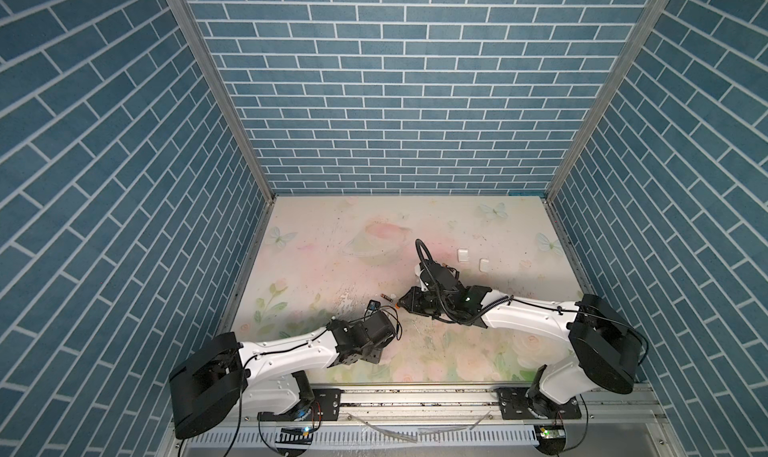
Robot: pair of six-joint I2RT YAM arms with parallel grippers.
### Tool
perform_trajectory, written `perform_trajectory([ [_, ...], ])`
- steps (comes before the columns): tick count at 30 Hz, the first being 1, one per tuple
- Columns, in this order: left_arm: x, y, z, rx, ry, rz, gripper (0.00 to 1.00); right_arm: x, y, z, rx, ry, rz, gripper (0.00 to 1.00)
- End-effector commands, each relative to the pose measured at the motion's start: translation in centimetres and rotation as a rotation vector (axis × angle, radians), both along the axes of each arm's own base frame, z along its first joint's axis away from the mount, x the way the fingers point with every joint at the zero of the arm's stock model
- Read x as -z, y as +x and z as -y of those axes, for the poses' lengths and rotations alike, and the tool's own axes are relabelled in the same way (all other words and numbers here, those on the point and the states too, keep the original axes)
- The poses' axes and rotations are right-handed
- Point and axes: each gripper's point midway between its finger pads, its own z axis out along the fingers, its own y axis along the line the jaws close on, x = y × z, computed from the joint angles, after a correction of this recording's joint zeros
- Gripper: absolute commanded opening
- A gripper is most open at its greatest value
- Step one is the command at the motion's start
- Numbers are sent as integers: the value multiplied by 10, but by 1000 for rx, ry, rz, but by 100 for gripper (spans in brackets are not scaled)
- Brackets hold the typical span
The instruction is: Unload the batteries from the remote control
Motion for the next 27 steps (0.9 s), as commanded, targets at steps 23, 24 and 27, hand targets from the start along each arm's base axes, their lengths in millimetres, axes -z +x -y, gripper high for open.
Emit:
perform_trajectory([
  [23, 5, -20, -72, -291, 162, -24, 86, -49, 13, 40, -10, 34, 77, 0],
  [24, 4, -18, -69, -295, 157, -16, 86, -49, 13, 40, -17, 32, 73, 0],
  [27, 2, -9, -61, -294, 150, 6, 86, -45, 7, 41, -41, 24, 59, 0],
])
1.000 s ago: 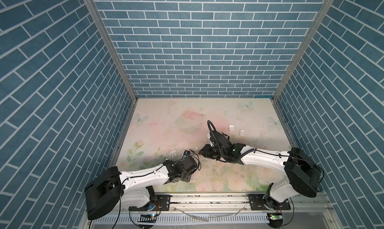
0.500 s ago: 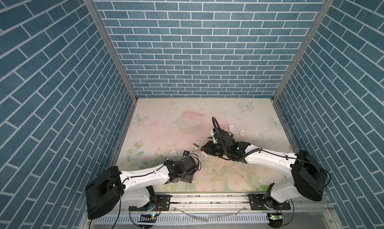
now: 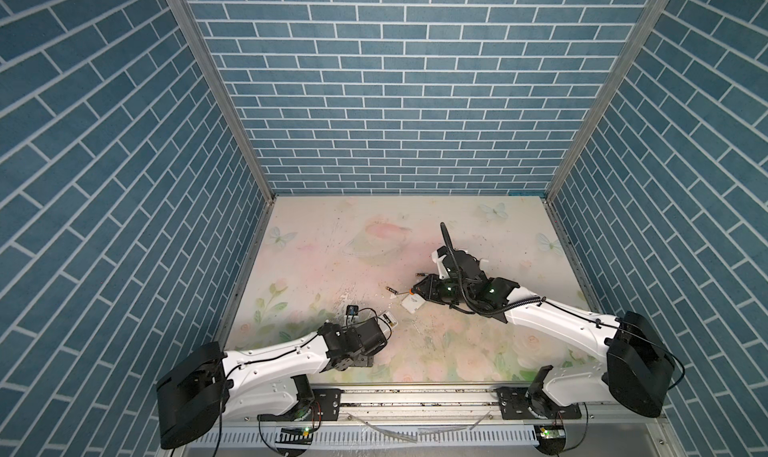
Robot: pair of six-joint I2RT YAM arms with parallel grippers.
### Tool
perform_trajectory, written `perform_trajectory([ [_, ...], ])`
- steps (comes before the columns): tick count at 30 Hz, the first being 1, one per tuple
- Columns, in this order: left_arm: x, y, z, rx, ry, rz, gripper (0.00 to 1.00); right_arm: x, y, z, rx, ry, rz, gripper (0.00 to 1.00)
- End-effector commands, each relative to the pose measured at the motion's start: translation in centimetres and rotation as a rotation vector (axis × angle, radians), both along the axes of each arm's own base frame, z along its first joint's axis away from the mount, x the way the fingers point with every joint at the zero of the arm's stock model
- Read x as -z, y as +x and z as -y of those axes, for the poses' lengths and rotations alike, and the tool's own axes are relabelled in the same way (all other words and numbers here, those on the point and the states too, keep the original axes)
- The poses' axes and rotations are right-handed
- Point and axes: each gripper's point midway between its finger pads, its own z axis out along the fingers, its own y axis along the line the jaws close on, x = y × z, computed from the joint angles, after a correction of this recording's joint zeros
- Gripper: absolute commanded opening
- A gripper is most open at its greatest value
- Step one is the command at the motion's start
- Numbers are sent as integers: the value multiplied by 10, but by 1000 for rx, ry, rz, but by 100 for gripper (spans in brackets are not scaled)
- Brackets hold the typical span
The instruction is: Unload the batteries from the remote control
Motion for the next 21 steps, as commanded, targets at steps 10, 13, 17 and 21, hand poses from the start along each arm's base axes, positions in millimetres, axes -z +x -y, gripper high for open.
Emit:
perform_trajectory([
  [10, 13, 26, 26, 1, 39, 40, 83, 2, -24, 16, -69, -25, -17, 0],
  [13, 12, 34, 34, -1, 29, 63, 81, 3, -28, 20, -64, -30, -23, 0],
  [17, 10, 41, 38, 16, 46, 80, 81, 4, -33, 24, -64, -43, -27, 0],
  [21, 11, 48, 35, 27, 47, 79, 79, 9, -40, 28, -72, -63, -43, 0],
])
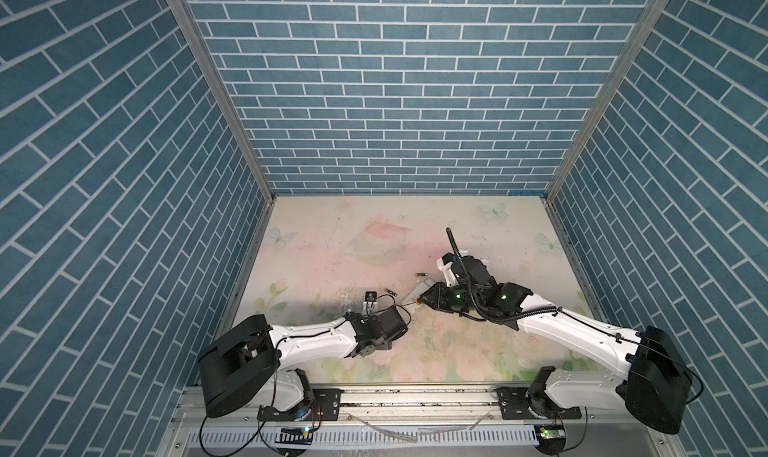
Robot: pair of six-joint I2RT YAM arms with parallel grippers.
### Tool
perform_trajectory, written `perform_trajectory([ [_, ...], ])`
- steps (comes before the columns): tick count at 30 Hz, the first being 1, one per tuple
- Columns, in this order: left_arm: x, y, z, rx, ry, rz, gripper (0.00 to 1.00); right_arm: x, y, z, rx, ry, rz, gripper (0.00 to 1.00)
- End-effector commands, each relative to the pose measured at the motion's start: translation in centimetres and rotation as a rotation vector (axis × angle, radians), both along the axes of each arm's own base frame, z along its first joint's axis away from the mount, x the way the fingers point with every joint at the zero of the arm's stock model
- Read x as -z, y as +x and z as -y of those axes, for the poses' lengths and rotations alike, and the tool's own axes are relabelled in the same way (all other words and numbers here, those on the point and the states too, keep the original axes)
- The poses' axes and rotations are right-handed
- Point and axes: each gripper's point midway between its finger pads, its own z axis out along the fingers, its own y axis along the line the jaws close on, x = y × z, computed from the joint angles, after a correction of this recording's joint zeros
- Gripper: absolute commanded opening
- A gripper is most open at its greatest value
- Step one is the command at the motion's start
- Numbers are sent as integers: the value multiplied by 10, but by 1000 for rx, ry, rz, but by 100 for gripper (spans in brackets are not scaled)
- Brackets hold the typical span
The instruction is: Unload the batteries from the remote control
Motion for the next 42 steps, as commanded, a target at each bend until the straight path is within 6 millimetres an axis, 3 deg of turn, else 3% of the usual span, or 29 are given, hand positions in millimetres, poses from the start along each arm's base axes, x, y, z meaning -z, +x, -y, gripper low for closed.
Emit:
perform_trajectory([
  [1, 12, -1, -18, 23, 72, -38, 78, 13, -12, 9, -23, -45, -16, 0],
  [11, 10, 6, -20, 70, 40, -37, 79, 23, -14, 4, -104, -69, 14, 0],
  [25, 9, 11, -46, 24, 63, -53, 87, 24, 0, -11, -156, -68, 28, 0],
  [32, 4, 14, -39, 35, 27, -60, 87, 20, 5, -13, -143, -62, 37, 0],
  [38, -13, 12, -33, 43, -39, -42, 86, 17, 14, -16, -87, -23, 45, 0],
  [42, -28, 12, -32, 53, -69, -18, 86, 26, 19, -18, -47, 3, 44, 0],
])
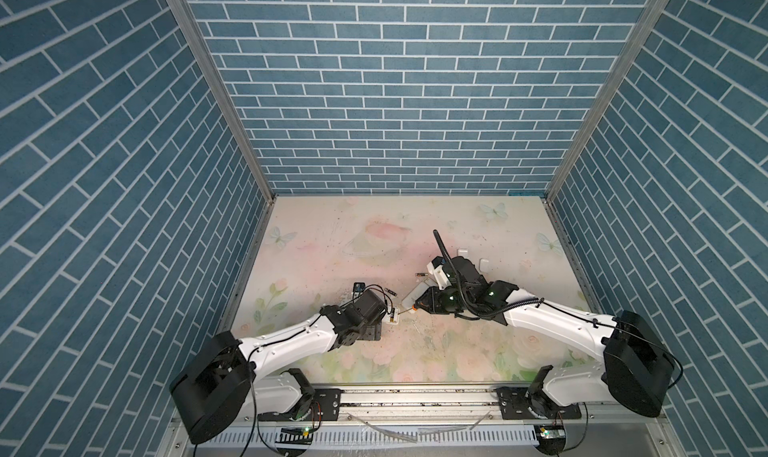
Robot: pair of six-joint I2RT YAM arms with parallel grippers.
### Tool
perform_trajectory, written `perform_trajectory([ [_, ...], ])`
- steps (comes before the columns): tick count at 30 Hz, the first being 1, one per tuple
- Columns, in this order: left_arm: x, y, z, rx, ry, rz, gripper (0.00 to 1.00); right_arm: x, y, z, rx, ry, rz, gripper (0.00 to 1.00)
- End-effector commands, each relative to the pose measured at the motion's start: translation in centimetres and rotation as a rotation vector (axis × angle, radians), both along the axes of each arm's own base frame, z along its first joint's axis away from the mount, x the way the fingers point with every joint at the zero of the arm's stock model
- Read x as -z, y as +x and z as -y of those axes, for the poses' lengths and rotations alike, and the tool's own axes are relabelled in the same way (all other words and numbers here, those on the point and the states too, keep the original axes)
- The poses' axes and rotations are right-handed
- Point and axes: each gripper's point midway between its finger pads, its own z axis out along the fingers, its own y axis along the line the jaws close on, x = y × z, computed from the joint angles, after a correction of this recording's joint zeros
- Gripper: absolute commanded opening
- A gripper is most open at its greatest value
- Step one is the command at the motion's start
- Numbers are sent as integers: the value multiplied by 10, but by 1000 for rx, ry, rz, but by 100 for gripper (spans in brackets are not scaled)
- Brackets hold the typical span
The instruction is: Unload the batteries from the remote control
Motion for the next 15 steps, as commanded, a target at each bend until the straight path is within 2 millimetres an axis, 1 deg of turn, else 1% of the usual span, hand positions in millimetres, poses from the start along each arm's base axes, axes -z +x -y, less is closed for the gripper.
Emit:
perform_trajectory([
  [1, -11, -4, -3, 17, 1, -7, 86, 3, 11, -7, 52, 48, 11, 0],
  [3, -16, -2, -4, 21, -5, -2, 86, 7, 13, -8, 60, 56, 6, 0],
  [5, -17, 1, -6, 19, -8, -6, 86, 9, 14, -11, 62, 60, 2, 0],
  [9, -14, 9, -5, 1, -46, -9, 85, 14, 14, -11, 60, 51, -5, 0],
  [15, -7, 20, 0, -11, -77, -5, 85, 19, 12, -5, 69, 28, -12, 0],
])
